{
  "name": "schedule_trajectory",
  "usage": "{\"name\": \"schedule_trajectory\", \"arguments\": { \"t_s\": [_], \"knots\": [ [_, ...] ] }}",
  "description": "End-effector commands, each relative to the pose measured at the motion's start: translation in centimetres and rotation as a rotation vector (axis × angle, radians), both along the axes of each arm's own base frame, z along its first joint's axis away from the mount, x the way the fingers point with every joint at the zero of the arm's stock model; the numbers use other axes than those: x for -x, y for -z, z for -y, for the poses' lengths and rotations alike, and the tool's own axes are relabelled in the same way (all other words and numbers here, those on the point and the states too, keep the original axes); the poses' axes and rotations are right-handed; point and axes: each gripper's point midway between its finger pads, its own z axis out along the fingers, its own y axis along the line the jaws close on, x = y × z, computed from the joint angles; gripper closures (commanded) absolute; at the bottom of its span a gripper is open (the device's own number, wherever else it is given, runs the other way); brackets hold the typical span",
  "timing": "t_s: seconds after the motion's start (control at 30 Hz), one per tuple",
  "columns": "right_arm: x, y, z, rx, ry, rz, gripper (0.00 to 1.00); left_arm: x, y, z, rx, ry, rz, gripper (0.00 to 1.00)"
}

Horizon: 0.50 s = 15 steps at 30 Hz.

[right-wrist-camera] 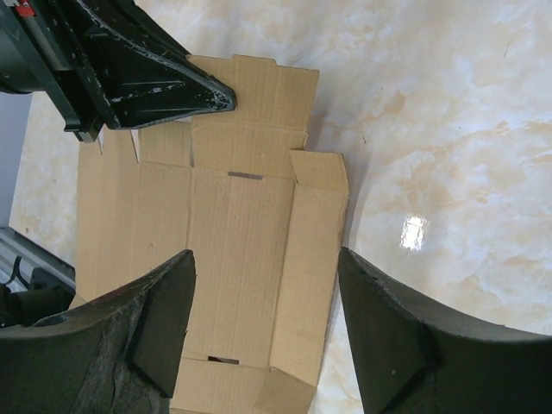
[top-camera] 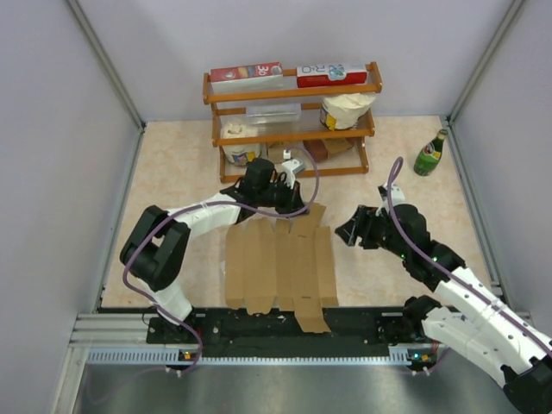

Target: Fold the paper box

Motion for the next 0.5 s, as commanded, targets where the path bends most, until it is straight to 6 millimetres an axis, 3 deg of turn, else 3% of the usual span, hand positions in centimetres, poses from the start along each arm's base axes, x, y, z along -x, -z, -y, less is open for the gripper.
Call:
{"name": "schedule_trajectory", "arguments": {
  "t_s": [0.0,0.47],
  "knots": [
    [0.0,-0.5,0.0,-0.022,-0.001,0.017,0.34,0.4,-2.5,0.2,0.06,0.006,0.063,1.0],
    [0.2,0.4,0.3,-0.009,0.011,-0.004,0.34,0.7,-3.6,0.5,0.164,0.048,0.017,1.0]
  ]
}}
